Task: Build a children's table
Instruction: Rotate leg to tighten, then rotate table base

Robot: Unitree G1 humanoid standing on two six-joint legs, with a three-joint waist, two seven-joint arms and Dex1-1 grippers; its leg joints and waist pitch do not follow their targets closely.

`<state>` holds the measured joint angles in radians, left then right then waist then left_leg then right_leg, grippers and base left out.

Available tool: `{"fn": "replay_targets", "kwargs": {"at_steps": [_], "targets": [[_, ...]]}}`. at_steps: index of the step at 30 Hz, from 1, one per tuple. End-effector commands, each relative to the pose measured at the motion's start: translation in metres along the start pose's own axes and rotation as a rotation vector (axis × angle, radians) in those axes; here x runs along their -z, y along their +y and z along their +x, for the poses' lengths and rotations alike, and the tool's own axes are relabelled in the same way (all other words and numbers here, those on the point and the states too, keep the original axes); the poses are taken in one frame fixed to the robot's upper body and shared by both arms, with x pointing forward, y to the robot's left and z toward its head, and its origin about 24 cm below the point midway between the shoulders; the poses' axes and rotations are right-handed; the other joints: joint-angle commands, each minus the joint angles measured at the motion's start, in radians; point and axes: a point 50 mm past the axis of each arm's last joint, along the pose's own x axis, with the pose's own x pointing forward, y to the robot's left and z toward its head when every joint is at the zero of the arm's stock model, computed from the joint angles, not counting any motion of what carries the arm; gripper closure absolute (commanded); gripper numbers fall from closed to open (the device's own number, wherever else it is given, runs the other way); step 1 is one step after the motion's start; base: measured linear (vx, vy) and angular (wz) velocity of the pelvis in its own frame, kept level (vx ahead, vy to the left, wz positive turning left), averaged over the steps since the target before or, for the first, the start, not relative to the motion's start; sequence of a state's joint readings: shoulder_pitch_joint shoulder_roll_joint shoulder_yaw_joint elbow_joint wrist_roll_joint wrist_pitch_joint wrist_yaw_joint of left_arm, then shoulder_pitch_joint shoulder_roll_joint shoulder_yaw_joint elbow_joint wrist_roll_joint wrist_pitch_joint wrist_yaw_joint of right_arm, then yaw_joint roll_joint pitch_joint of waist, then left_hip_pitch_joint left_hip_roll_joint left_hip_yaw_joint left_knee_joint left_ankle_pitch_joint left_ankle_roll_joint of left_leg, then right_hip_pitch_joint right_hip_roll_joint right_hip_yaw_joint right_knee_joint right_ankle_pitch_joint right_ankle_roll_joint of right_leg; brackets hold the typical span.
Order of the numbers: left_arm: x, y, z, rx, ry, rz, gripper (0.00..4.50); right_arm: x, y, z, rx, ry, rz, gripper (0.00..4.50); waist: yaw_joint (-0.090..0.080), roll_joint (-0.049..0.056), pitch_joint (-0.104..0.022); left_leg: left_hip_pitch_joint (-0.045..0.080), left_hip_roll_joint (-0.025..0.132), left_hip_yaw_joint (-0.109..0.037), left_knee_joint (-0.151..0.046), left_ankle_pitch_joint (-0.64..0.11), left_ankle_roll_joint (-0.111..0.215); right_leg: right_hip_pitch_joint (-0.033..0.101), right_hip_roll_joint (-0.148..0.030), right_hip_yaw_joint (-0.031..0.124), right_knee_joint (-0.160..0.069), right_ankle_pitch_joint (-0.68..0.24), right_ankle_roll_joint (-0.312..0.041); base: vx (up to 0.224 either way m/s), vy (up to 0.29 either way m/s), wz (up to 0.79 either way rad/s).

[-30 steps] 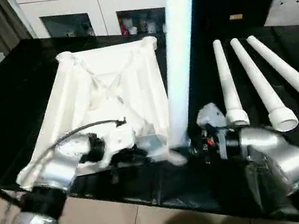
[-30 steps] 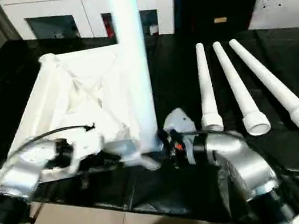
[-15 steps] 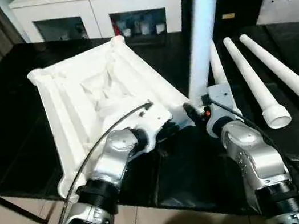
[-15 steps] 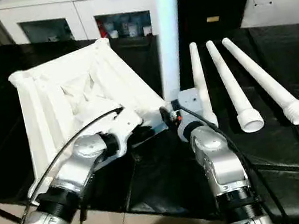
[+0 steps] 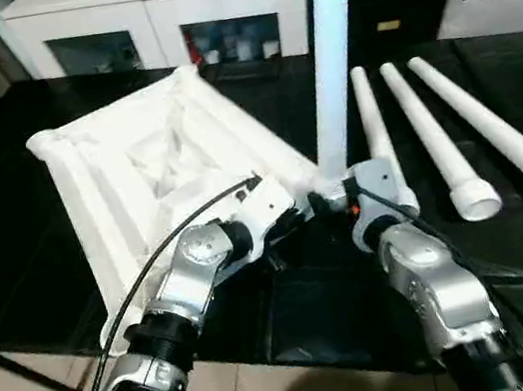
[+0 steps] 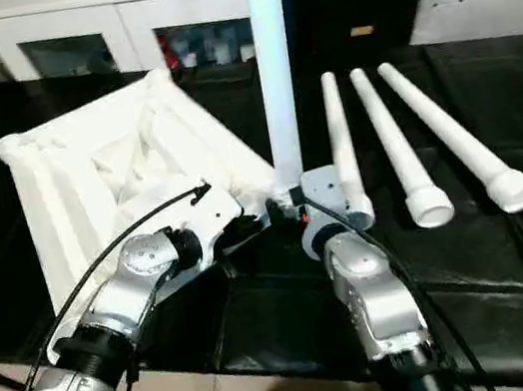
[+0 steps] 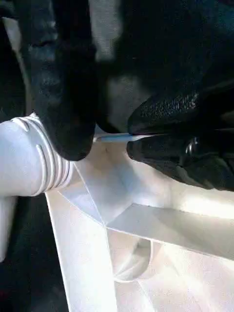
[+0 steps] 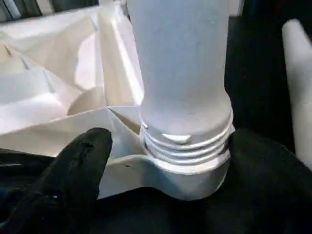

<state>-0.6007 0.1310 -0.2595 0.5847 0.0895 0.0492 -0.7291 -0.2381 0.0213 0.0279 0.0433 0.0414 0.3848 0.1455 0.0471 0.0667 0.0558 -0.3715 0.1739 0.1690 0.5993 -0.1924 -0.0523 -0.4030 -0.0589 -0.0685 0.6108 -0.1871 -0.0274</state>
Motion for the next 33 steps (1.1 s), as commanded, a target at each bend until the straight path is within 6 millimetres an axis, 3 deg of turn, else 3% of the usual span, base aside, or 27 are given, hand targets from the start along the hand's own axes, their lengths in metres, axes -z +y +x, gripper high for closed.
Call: {"fn": "replay_targets", "kwargs": {"at_steps": [1,2,4,6,9,11,13,14,16,17,18,19,20,22,24,25,26,27,28,30,33], "targets": [[-0.039,0.01,-0.008,-0.018,-0.229,0.03,3.96,-0.008,0.001,-0.004,-0.003,-0.046,0.036,0.0,0.005,-0.012,-0.072,0.006,0.047,-0.017,-0.063,-0.136,0.059,0.061,-0.089,0.055,-0.08,-0.176,-0.187,0.0,0.0,0.0],[-0.039,0.01,-0.012,-0.004,-0.249,0.016,3.93,-0.012,0.001,-0.006,0.0,-0.074,0.053,0.0,0.007,-0.017,-0.07,0.008,0.052,-0.017,-0.066,-0.145,0.053,0.057,-0.088,0.055,-0.08,-0.183,-0.187,0.0,0.0,0.0],[-0.038,0.01,-0.016,0.004,-0.262,0.013,3.84,-0.015,0.001,-0.008,-0.002,-0.095,0.07,0.0,0.009,-0.013,-0.068,0.008,0.05,-0.018,-0.069,-0.16,0.049,0.056,-0.084,0.054,-0.078,-0.199,-0.177,0.0,0.0,0.0],[-0.035,0.011,-0.027,0.037,-0.275,-0.008,3.67,-0.021,0.002,-0.014,-0.009,-0.119,0.12,0.0,0.009,-0.017,-0.066,0.007,0.049,-0.017,-0.071,-0.169,0.046,0.057,-0.086,0.056,-0.08,-0.218,-0.164,0.0,0.0,0.0],[-0.026,0.011,-0.036,0.062,-0.217,0.017,3.67,-0.019,0.002,-0.016,-0.025,-0.108,0.124,0.0,0.004,-0.015,-0.067,0.008,0.047,-0.018,-0.073,-0.174,0.035,0.054,-0.083,0.056,-0.08,-0.239,-0.147,0.0,0.0,0.0],[-0.009,0.028,-0.055,-0.061,-0.106,0.009,3.67,-0.014,0.004,-0.019,-0.033,-0.089,0.101,0.0,0.001,-0.01,-0.066,0.009,0.047,-0.019,-0.075,-0.189,0.023,0.052,-0.082,0.056,-0.082,-0.255,-0.137,0.0,0.0,0.0],[-0.006,0.033,-0.06,-0.102,-0.091,0.007,3.67,-0.013,0.005,-0.019,-0.036,-0.081,0.099,0.0,-0.005,-0.005,-0.064,0.011,0.046,-0.021,-0.077,-0.207,0.009,0.051,-0.079,0.055,-0.083,-0.264,-0.128,0.0,0.0,0.0],[0.0,0.052,-0.081,-0.23,-0.028,0.012,3.67,-0.012,0.009,-0.021,-0.074,-0.069,0.084,0.0,-0.005,-0.001,-0.065,0.011,0.045,-0.022,-0.077,-0.213,0.003,0.052,-0.079,0.054,-0.082,-0.266,-0.13,0.0,0.0,0.0],[0.003,0.067,-0.1,-0.324,0.013,0.015,3.67,-0.011,0.013,-0.023,-0.114,-0.053,0.073,0.0,-0.009,-0.003,-0.064,0.009,0.044,-0.024,-0.078,-0.221,0.001,0.054,-0.077,0.054,-0.08,-0.25,-0.128,0.0,0.0,0.0],[0.003,0.071,-0.105,-0.347,0.022,0.016,3.93,-0.011,0.013,-0.023,-0.124,-0.048,0.068,0.0,-0.012,-0.007,-0.065,0.007,0.043,-0.024,-0.078,-0.213,-0.001,0.057,-0.076,0.053,-0.078,-0.24,-0.127,0.0,0.0,0.0],[0.003,0.08,-0.119,-0.405,0.039,0.025,4.02,-0.008,0.017,-0.025,-0.166,-0.018,0.043,0.0,-0.013,-0.003,-0.064,0.01,0.043,-0.024,-0.077,-0.211,0.001,0.054,-0.077,0.054,-0.08,-0.239,-0.128,0.0,0.0,0.0],[0.004,0.092,-0.139,-0.49,0.093,0.045,4.02,-0.002,0.023,-0.027,-0.226,0.039,-0.014,0.0,-0.012,-0.016,-0.066,0.011,0.043,-0.022,-0.075,-0.198,0.004,0.055,-0.076,0.055,-0.076,-0.228,-0.136,0.0,0.0,0.0],[0.006,0.1,-0.152,-0.543,0.142,0.061,4.02,0.004,0.028,-0.029,-0.272,0.087,-0.046,0.0,-0.012,-0.006,-0.066,0.007,0.042,-0.024,-0.075,-0.182,0.004,0.058,-0.073,0.055,-0.071,-0.207,-0.135,0.0,0.0,0.0],[0.01,0.107,-0.164,-0.609,0.214,0.071,4.12,0.009,0.031,-0.029,-0.301,0.137,-0.072,0.0,-0.012,-0.008,-0.063,0.015,0.045,-0.023,-0.075,-0.202,0.002,0.048,-0.076,0.056,-0.076,-0.223,-0.141,0.0,0.0,0.0],[0.013,0.111,-0.172,-0.658,0.266,0.078,4.26,0.013,0.032,-0.029,-0.309,0.175,-0.097,0.0,-0.009,-0.007,-0.062,0.018,0.047,-0.023,-0.077,-0.217,-0.008,0.046,-0.075,0.057,-0.075,-0.241,-0.145,0.0,0.0,0.0],[0.015,0.115,-0.18,-0.705,0.298,0.07,4.42,0.016,0.033,-0.029,-0.32,0.2,-0.142,0.0,-0.009,-0.017,-0.06,0.018,0.046,-0.022,-0.078,-0.221,-0.006,0.045,-0.075,0.058,-0.079,-0.251,-0.145,0.0,0.0,0.0],[0.016,0.116,-0.183,-0.721,0.297,0.05,4.47,0.017,0.032,-0.029,-0.318,0.207,-0.146,0.0,-0.002,-0.005,-0.06,0.018,0.047,-0.024,-0.079,-0.228,-0.019,0.044,-0.079,0.059,-0.076,-0.26,-0.142,0.0,0.0,0.0],[0.016,0.117,-0.183,-0.724,0.298,0.048,4.47,0.017,0.032,-0.029,-0.317,0.211,-0.146,0.0,-0.001,-0.008,-0.06,0.019,0.048,-0.024,-0.08,-0.237,-0.022,0.043,-0.079,0.059,-0.078,-0.265,-0.14,0.0,0.0,0.0],[0.019,0.118,-0.186,-0.739,0.315,0.043,4.47,0.019,0.031,-0.03,-0.31,0.232,-0.149,0.0,0.001,-0.016,-0.061,0.019,0.049,-0.024,-0.08,-0.242,-0.026,0.044,-0.079,0.06,-0.078,-0.263,-0.139,0.0,0.0,0.0],[0.023,0.117,-0.19,-0.736,0.344,0.049,4.47,0.02,0.029,-0.032,-0.319,0.257,-0.164,0.0,0.007,-0.012,-0.061,0.019,0.049,-0.026,-0.081,-0.237,-0.03,0.045,-0.081,0.062,-0.076,-0.253,-0.138,0.0,0.0,0.0],[0.029,0.114,-0.188,-0.718,0.353,0.018,4.47,0.021,0.028,-0.034,-0.323,0.276,-0.167,0.0,0.01,-0.016,-0.062,0.017,0.047,-0.025,-0.079,-0.236,-0.031,0.046,-0.082,0.063,-0.076,-0.241,-0.138,0.0,0.0,0.0]]}}
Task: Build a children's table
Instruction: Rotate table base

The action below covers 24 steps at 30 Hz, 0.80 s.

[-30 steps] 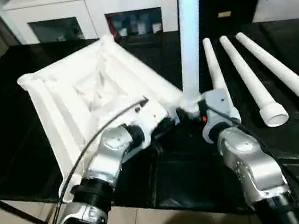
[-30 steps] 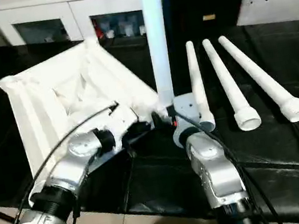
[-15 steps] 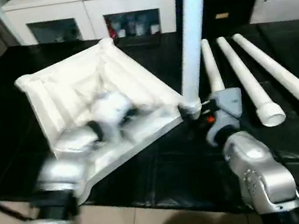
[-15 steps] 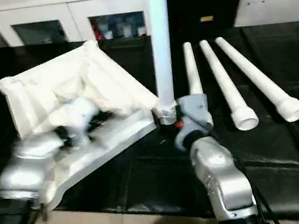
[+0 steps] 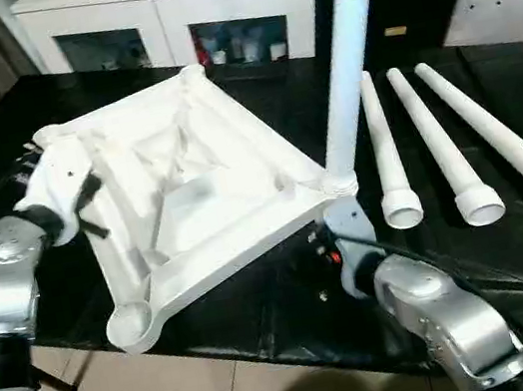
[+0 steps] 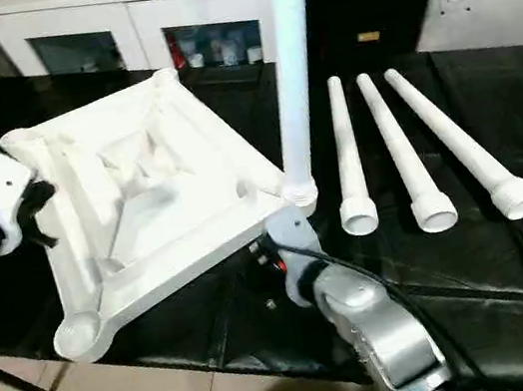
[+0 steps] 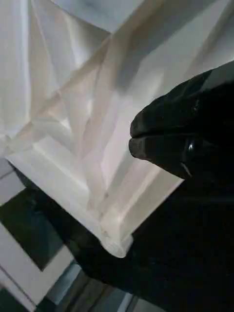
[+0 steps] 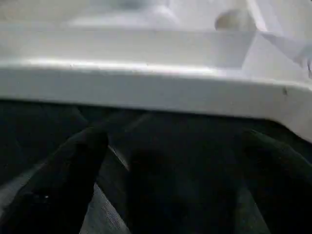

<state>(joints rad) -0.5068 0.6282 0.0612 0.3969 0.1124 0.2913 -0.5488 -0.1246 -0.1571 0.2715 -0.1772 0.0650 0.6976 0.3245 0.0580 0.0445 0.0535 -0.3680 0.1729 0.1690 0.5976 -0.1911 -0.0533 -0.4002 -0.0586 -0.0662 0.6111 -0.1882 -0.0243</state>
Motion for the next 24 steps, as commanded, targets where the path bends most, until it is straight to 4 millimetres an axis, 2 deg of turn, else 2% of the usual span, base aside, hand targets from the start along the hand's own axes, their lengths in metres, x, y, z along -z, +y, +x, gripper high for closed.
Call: {"fn": "replay_targets", "kwargs": {"at_steps": [1,2,6,7,13,14,15,17,19,20,21,22,23,24], "targets": [[0.009,-0.003,0.0,0.018,0.04,0.008,4.47,-0.003,0.0,-0.001,0.004,0.008,-0.008,0.0,-0.001,0.009,-0.06,0.012,0.047,-0.024,-0.077,-0.236,-0.029,0.043,-0.083,0.06,-0.078,-0.243,-0.138,0.0,0.0,0.0],[0.015,-0.003,0.0,0.016,0.07,0.028,4.47,-0.002,-0.001,0.0,0.015,0.016,-0.015,0.0,0.0,0.011,-0.062,0.012,0.047,-0.025,-0.076,-0.226,-0.029,0.045,-0.084,0.06,-0.076,-0.232,-0.139,0.0,0.0,0.0],[0.028,-0.008,0.0,0.046,0.154,0.059,4.47,-0.003,-0.003,0.004,0.026,0.004,-0.009,0.0,-0.003,0.01,-0.062,0.01,0.048,-0.028,-0.079,-0.231,-0.032,0.045,-0.083,0.059,-0.074,-0.224,-0.138,0.0,0.0,0.0],[0.034,-0.011,-0.001,0.061,0.192,0.05,4.47,-0.004,-0.004,0.007,0.029,0.004,-0.014,0.0,-0.004,0.017,-0.062,0.014,0.049,-0.028,-0.078,-0.241,-0.036,0.043,-0.084,0.059,-0.074,-0.228,-0.143,0.0,0.0,0.0],[0.044,-0.021,-0.002,0.143,0.257,0.071,4.47,-0.01,-0.007,0.02,0.06,-0.007,0.019,0.0,-0.007,0.015,-0.062,0.015,0.049,-0.027,-0.078,-0.252,-0.04,0.042,-0.085,0.06,-0.076,-0.224,-0.164,0.0,0.0,0.0],[0.043,-0.03,-0.003,0.224,0.25,0.053,4.47,-0.012,-0.006,0.027,0.061,-0.006,0.033,0.0,-0.008,0.018,-0.061,0.015,0.049,-0.028,-0.079,-0.252,-0.043,0.039,-0.085,0.061,-0.075,-0.217,-0.17,0.0,0.0,0.0],[0.043,-0.031,-0.003,0.241,0.251,0.052,4.47,-0.012,-0.006,0.028,0.061,-0.001,0.031,0.0,-0.008,0.018,-0.061,0.015,0.049,-0.028,-0.079,-0.252,-0.043,0.039,-0.085,0.061,-0.075,-0.217,-0.17,0.0,0.0,0.0],[0.041,-0.044,-0.009,0.405,0.244,0.068,4.47,-0.01,-0.005,0.035,0.059,0.023,0.014,0.0,-0.003,0.017,-0.064,0.015,0.053,-0.028,-0.08,-0.235,-0.046,0.043,-0.087,0.061,-0.068,-0.176,-0.185,0.0,0.0,0.0],[0.04,-0.051,-0.013,0.49,0.238,0.076,4.47,-0.01,-0.005,0.037,0.058,0.021,0.016,0.0,-0.004,0.018,-0.062,0.015,0.052,-0.025,-0.08,-0.237,-0.047,0.041,-0.084,0.061,-0.068,-0.164,-0.188,0.0,0.0,0.0],[0.04,-0.055,-0.016,0.536,0.238,0.076,4.47,-0.01,-0.005,0.038,0.058,0.019,0.021,0.0,-0.002,0.018,-0.063,0.015,0.053,-0.026,-0.081,-0.241,-0.048,0.044,-0.088,0.061,-0.066,-0.162,-0.192,0.0,0.0,0.0],[0.039,-0.059,-0.018,0.578,0.232,0.085,4.47,-0.01,-0.005,0.04,0.058,0.019,0.034,0.0,-0.004,0.017,-0.061,0.014,0.052,-0.024,-0.081,-0.244,-0.048,0.043,-0.086,0.061,-0.067,-0.167,-0.191,0.0,0.0,0.0],[0.038,-0.067,-0.025,0.679,0.22,0.083,4.47,-0.01,-0.007,0.043,0.06,0.024,0.029,0.0,-0.001,0.02,-0.064,0.018,0.054,-0.028,-0.08,-0.256,-0.052,0.042,-0.094,0.062,-0.064,-0.183,-0.196,0.0,0.0,0.0],[0.036,-0.077,-0.033,0.782,0.202,0.082,4.47,-0.01,-0.008,0.047,0.063,0.027,0.023,0.0,-0.007,0.013,-0.058,0.015,0.052,-0.025,-0.083,-0.27,-0.051,0.041,-0.087,0.061,-0.069,-0.212,-0.195,0.0,0.0,0.0],[0.035,-0.08,-0.036,0.819,0.193,0.083,4.47,-0.01,-0.009,0.048,0.064,0.028,0.024,0.0,-0.005,0.016,-0.058,0.018,0.054,-0.027,-0.083,-0.281,-0.054,0.039,-0.09,0.062,-0.068,-0.227,-0.195,0.0,0.0,0.0]]}}
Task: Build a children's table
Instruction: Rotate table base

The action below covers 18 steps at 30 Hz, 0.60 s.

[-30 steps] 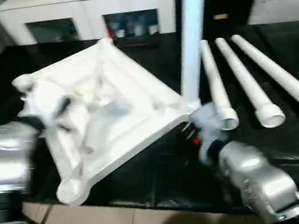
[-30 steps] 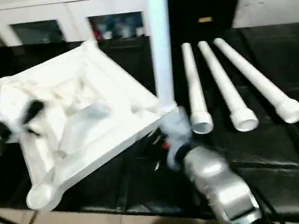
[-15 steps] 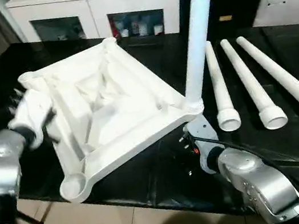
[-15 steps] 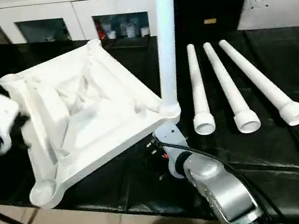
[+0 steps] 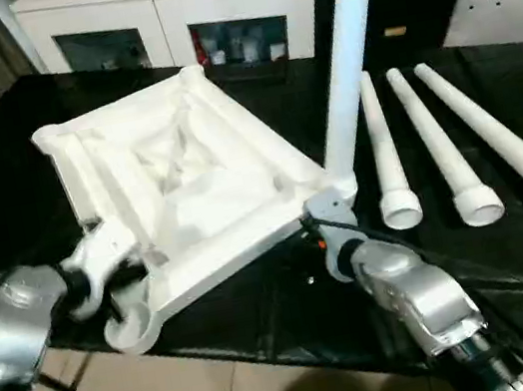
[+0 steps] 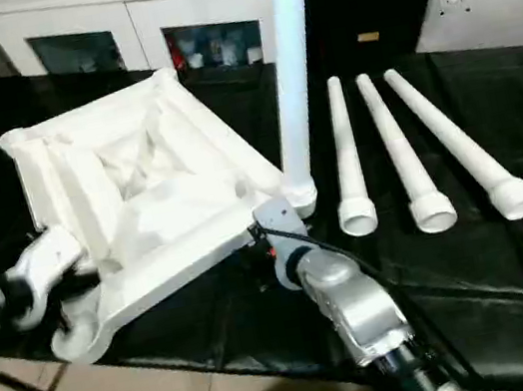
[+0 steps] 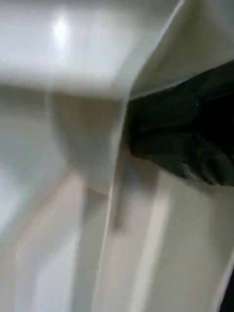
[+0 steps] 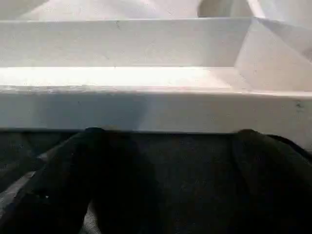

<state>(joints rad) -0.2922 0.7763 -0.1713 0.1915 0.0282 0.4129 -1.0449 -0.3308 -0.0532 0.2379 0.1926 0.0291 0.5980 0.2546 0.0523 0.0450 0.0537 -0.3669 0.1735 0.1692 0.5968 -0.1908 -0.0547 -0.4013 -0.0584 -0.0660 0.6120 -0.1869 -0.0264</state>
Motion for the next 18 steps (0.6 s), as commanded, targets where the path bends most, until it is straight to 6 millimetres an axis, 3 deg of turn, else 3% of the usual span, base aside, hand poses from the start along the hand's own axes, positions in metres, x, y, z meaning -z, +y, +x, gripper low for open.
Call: {"fn": "replay_targets", "kwargs": {"at_steps": [1,5,11,14,18], "targets": [[-0.01,-0.027,0.005,0.22,-0.053,0.015,4.47,-0.006,-0.001,0.006,0.009,-0.02,0.013,0.0,-0.004,0.014,-0.056,0.018,0.052,-0.024,-0.083,-0.294,-0.053,0.04,-0.089,0.062,-0.072,-0.255,-0.19,0.0,0.0,0.0],[-0.019,-0.044,0.006,0.331,-0.099,-0.002,4.47,-0.011,-0.004,0.01,0.02,-0.041,0.035,0.0,-0.019,0.012,-0.056,0.015,0.049,-0.024,-0.084,-0.284,-0.049,0.044,-0.085,0.061,-0.073,-0.263,-0.182,0.0,0.0,0.0],[-0.036,-0.058,0.019,0.359,-0.198,0.004,4.47,-0.012,-0.005,0.013,0.028,-0.046,0.028,0.0,-0.021,0.009,-0.059,0.014,0.045,-0.018,-0.077,-0.24,-0.031,0.046,-0.081,0.061,-0.074,-0.238,-0.189,0.0,0.0,0.0],[-0.057,-0.046,0.039,0.205,-0.293,0.099,4.47,-0.014,-0.01,0.014,0.048,-0.053,0.014,0.0,-0.02,0.006,-0.059,0.012,0.043,-0.018,-0.075,-0.23,-0.023,0.049,-0.079,0.06,-0.079,-0.249,-0.177,0.0,0.0,0.0],[-0.071,-0.033,0.049,0.068,-0.332,0.126,4.47,-0.019,-0.016,0.013,0.078,-0.072,-0.012,0.0,-0.02,0.002,-0.06,0.011,0.045,-0.02,-0.076,-0.241,-0.028,0.05,-0.079,0.058,-0.08,-0.275,-0.154,0.0,0.0,0.0]]}}
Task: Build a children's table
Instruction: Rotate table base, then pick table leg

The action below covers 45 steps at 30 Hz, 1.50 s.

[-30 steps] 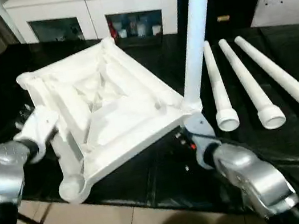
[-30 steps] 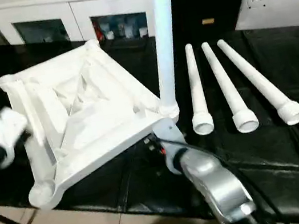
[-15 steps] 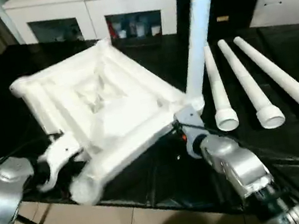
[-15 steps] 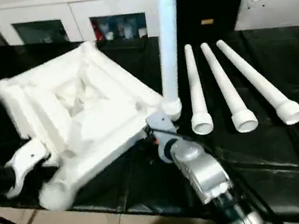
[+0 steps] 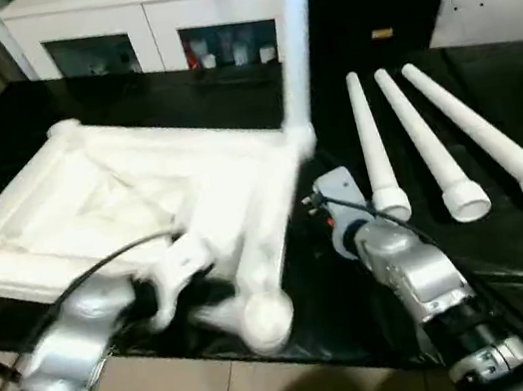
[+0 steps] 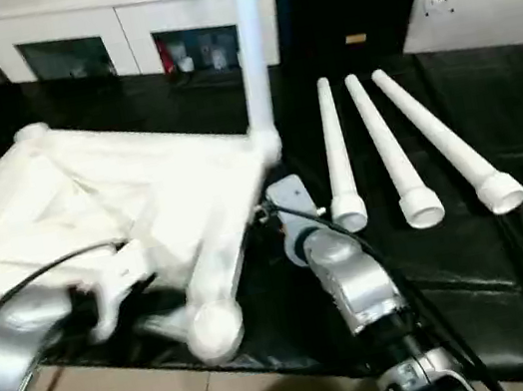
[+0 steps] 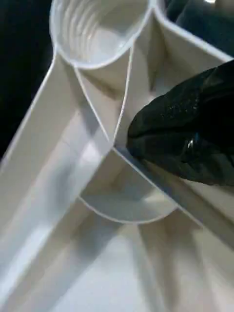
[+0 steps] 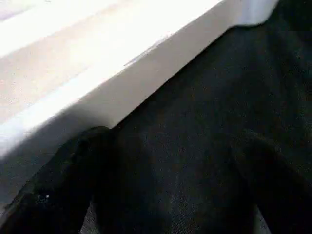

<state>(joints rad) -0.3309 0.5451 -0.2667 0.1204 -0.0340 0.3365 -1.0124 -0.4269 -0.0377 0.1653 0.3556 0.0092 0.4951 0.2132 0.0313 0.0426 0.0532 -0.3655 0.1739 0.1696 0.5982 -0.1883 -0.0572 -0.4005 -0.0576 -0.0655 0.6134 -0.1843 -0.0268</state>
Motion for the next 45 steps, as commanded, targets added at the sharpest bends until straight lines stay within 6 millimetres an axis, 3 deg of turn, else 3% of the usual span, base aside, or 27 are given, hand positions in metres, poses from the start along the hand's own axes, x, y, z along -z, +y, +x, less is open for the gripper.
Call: {"fn": "replay_targets", "kwargs": {"at_steps": [1,3,4,6,9,10,13,15,16,20,25,26,29,39,45], "targets": [[-0.014,0.017,0.002,-0.133,-0.047,0.05,4.47,-0.012,0.002,0.0,-0.006,-0.047,-0.025,0.0,0.001,0.008,-0.063,0.012,0.044,-0.02,-0.075,-0.234,-0.027,0.05,-0.079,0.058,-0.079,-0.261,-0.155,0.0,0.0,0.0],[-0.017,0.02,0.004,-0.168,-0.059,0.052,4.47,-0.016,0.0,-0.001,0.005,-0.065,-0.023,0.0,0.001,0.004,-0.064,0.006,0.044,-0.02,-0.074,-0.21,-0.023,0.054,-0.079,0.057,-0.076,-0.225,-0.163,0.0,0.0,0.0],[-0.021,0.025,0.007,-0.219,-0.068,0.054,4.47,-0.031,-0.007,-0.005,0.04,-0.125,-0.033,0.0,0.002,0.014,-0.066,0.007,0.043,-0.021,-0.071,-0.194,-0.022,0.055,-0.079,0.057,-0.073,-0.2,-0.165,0.0,0.0,0.0],[-0.023,0.029,0.006,-0.262,-0.081,0.054,4.47,-0.046,-0.015,-0.01,0.093,-0.199,-0.052,0.0,0.001,0.007,-0.07,0.004,0.043,-0.019,-0.069,-0.165,-0.017,0.057,-0.077,0.057,-0.068,-0.149,-0.167,0.0,0.0,0.0],[-0.028,0.03,0.001,-0.317,-0.144,0.029,4.47,-0.058,-0.023,-0.015,0.104,-0.247,0.008,0.0,0.001,0.014,-0.07,0.008,0.043,-0.018,-0.066,-0.167,-0.009,0.055,-0.077,0.056,-0.068,-0.138,-0.178,0.0,0.0,0.0],[-0.029,0.031,0.001,-0.331,-0.158,0.029,4.28,-0.061,-0.025,-0.016,0.109,-0.257,0.011,0.0,0.001,0.016,-0.069,0.008,0.042,-0.017,-0.066,-0.171,-0.008,0.054,-0.075,0.055,-0.07,-0.145,-0.18,0.0,0.0,0.0],[-0.031,0.027,-0.004,-0.368,-0.231,-0.035,4.17,-0.068,-0.039,-0.016,0.197,-0.262,0.033,0.0,0.001,0.015,-0.069,0.009,0.044,-0.017,-0.067,-0.179,-0.013,0.053,-0.075,0.054,-0.07,-0.144,-0.192,0.0,0.0,0.0],[-0.032,0.019,-0.007,-0.362,-0.249,-0.039,4.0,-0.067,-0.049,-0.012,0.269,-0.191,0.052,0.0,-0.003,0.015,-0.067,0.008,0.044,-0.019,-0.07,-0.195,-0.019,0.055,-0.074,0.052,-0.07,-0.172,-0.2,0.0,0.0,0.0],[-0.033,0.014,-0.007,-0.349,-0.248,-0.03,3.89,-0.067,-0.053,-0.009,0.278,-0.148,0.072,0.0,-0.002,0.009,-0.065,0.01,0.042,-0.016,-0.067,-0.209,-0.019,0.05,-0.072,0.053,-0.074,-0.194,-0.192,0.0,0.0,0.0],[-0.043,0.002,-0.009,-0.285,-0.242,0.03,3.67,-0.064,-0.069,0.0,0.321,-0.008,0.066,0.0,-0.001,0.009,-0.066,0.011,0.042,-0.016,-0.065,-0.213,-0.022,0.05,-0.075,0.053,-0.073,-0.225,-0.187,0.0,0.0,0.0],[-0.047,-0.008,-0.013,-0.25,-0.221,0.047,3.27,-0.064,-0.087,0.007,0.361,0.038,0.124,0.0,-0.001,0.009,-0.07,0.009,0.042,-0.016,-0.061,-0.186,-0.022,0.051,-0.076,0.052,-0.062,-0.177,-0.204,0.0,0.0,0.0],[-0.048,-0.009,-0.014,-0.251,-0.223,0.044,3.21,-0.064,-0.091,0.008,0.376,0.056,0.125,0.0,0.001,0.004,-0.068,0.006,0.039,-0.012,-0.06,-0.173,-0.015,0.053,-0.073,0.051,-0.064,-0.156,-0.207,0.0,0.0,0.0],[-0.05,-0.01,-0.015,-0.243,-0.217,0.048,2.92,-0.061,-0.1,0.009,0.417,0.09,0.162,0.0,0.002,0.001,-0.068,0.004,0.037,-0.011,-0.058,-0.16,-0.002,0.054,-0.073,0.05,-0.063,-0.152,-0.214,0.0,0.0,0.0],[-0.051,-0.01,-0.018,-0.235,-0.178,0.061,2.14,-0.044,-0.105,0.01,0.419,0.237,0.339,0.0,0.0,0.004,-0.068,0.007,0.039,-0.011,-0.056,-0.188,-0.004,0.051,-0.072,0.047,-0.063,-0.176,-0.215,0.0,0.0,0.0],[-0.052,-0.011,-0.017,-0.232,-0.177,0.061,2.04,-0.042,-0.106,0.01,0.417,0.249,0.399,0.0,0.0,0.002,-0.068,0.005,0.038,-0.011,-0.056,-0.187,-0.003,0.051,-0.071,0.045,-0.063,-0.187,-0.211,0.0,0.0,0.0]]}}
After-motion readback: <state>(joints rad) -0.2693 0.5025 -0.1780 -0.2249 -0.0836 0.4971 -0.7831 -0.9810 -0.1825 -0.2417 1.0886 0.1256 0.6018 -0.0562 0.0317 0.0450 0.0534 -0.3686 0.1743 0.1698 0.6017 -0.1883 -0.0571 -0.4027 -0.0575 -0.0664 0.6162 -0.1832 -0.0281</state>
